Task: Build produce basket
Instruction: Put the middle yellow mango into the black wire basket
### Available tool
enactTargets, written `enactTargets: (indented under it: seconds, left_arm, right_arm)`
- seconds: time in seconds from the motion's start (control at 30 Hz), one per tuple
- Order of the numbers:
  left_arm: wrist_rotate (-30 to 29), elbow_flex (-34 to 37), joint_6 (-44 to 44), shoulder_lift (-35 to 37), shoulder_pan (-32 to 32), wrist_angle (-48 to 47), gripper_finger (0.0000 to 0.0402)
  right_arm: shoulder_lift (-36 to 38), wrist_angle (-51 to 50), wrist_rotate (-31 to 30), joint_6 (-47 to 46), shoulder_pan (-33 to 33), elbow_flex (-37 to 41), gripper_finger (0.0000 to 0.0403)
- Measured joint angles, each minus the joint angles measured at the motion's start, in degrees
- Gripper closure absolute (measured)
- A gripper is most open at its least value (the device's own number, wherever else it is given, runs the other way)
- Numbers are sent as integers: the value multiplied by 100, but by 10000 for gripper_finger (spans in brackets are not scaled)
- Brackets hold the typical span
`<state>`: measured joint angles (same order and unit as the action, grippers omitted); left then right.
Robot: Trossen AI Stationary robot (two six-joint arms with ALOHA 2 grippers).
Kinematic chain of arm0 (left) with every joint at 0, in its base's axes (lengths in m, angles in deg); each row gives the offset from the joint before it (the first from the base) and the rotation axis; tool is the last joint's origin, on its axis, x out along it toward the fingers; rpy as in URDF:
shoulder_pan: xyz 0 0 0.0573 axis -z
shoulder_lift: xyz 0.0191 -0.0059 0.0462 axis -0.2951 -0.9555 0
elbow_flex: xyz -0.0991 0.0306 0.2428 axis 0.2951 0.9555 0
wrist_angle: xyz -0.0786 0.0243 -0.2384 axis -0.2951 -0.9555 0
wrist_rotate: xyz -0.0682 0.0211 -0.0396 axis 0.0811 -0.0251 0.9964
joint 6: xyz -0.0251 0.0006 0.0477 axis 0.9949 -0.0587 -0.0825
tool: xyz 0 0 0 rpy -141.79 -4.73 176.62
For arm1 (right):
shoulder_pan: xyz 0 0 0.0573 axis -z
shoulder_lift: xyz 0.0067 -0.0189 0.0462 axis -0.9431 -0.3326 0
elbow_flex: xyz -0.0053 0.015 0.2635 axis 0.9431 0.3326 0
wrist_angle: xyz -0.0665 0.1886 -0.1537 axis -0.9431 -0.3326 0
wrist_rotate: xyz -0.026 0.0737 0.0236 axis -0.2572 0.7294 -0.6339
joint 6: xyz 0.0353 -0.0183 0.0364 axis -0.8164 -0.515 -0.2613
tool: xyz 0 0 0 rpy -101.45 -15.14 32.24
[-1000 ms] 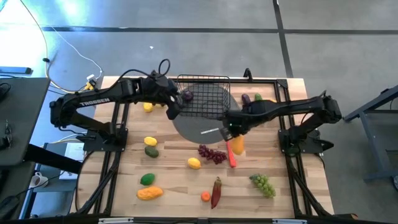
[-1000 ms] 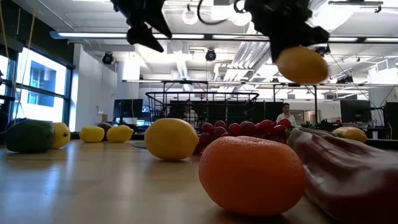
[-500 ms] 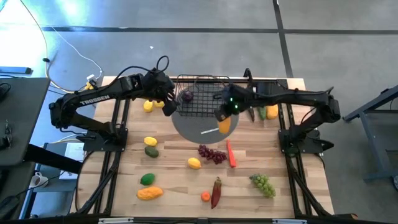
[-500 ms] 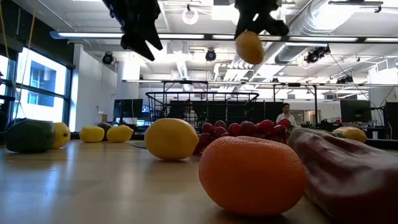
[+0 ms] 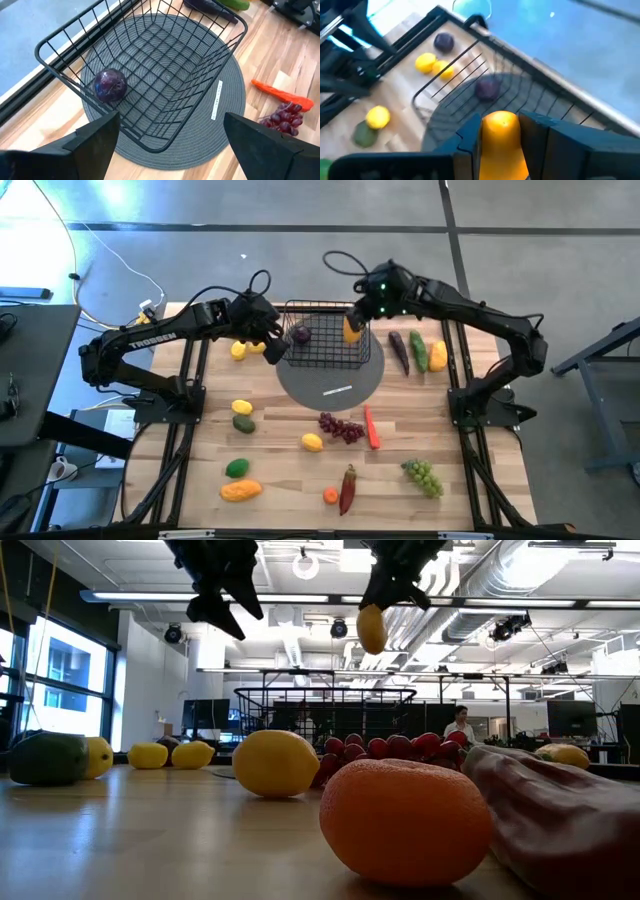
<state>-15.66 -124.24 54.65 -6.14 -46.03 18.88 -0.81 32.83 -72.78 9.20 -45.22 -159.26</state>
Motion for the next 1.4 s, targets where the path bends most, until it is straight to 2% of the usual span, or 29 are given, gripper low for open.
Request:
enactTargets:
  seconds: [0.23,0.67,0.9,1.4]
  left_arm:
    - [0,0,96,0,0,0,55]
    - [-2,-2,108,0,0,-1,55]
    - [0,-2,108,0,0,-1,55]
    - [17,-4,108,-2,0,-432,55]
  right_arm:
    - [-7,1104,-57,480,363,752,327]
    - [-7,3699,-70,1259,429,2747,323]
    - [-89,4045,-70,1294,550,3137,313]
    - [-525,4079,-20,1149,562,3140,300]
